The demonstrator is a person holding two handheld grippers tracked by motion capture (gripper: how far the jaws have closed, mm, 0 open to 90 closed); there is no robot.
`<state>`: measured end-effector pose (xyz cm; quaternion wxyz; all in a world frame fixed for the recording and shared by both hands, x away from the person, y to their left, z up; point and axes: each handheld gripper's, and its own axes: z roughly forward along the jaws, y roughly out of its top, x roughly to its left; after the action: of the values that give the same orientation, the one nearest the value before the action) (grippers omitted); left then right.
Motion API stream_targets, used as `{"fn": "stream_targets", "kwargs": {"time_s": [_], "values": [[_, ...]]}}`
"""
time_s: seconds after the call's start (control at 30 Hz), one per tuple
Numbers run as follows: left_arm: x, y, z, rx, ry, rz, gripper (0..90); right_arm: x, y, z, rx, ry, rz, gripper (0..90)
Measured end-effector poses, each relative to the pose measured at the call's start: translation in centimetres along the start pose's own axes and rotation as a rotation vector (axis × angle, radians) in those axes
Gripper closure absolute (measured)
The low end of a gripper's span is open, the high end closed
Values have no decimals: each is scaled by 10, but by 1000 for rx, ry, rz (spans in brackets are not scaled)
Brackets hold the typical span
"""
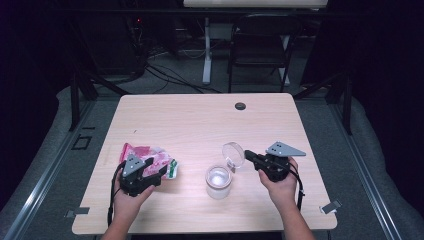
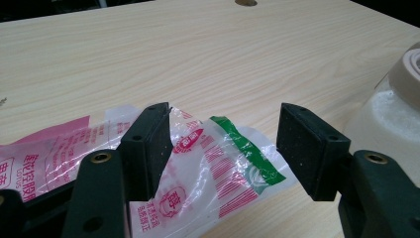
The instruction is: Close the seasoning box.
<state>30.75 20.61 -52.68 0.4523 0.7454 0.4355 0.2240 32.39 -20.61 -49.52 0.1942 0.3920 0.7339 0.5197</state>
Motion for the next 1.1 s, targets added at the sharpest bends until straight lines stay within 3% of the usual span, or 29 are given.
{"fn": "stream_targets", "kwargs": {"time_s": [0.77,1.1], "values": [[-2,-1,2,13,2,19,383,15,2,6,15,43,-41,900],[-3,-1,2,14,3,21,383,31,1,15,44,101,-89,891]]}}
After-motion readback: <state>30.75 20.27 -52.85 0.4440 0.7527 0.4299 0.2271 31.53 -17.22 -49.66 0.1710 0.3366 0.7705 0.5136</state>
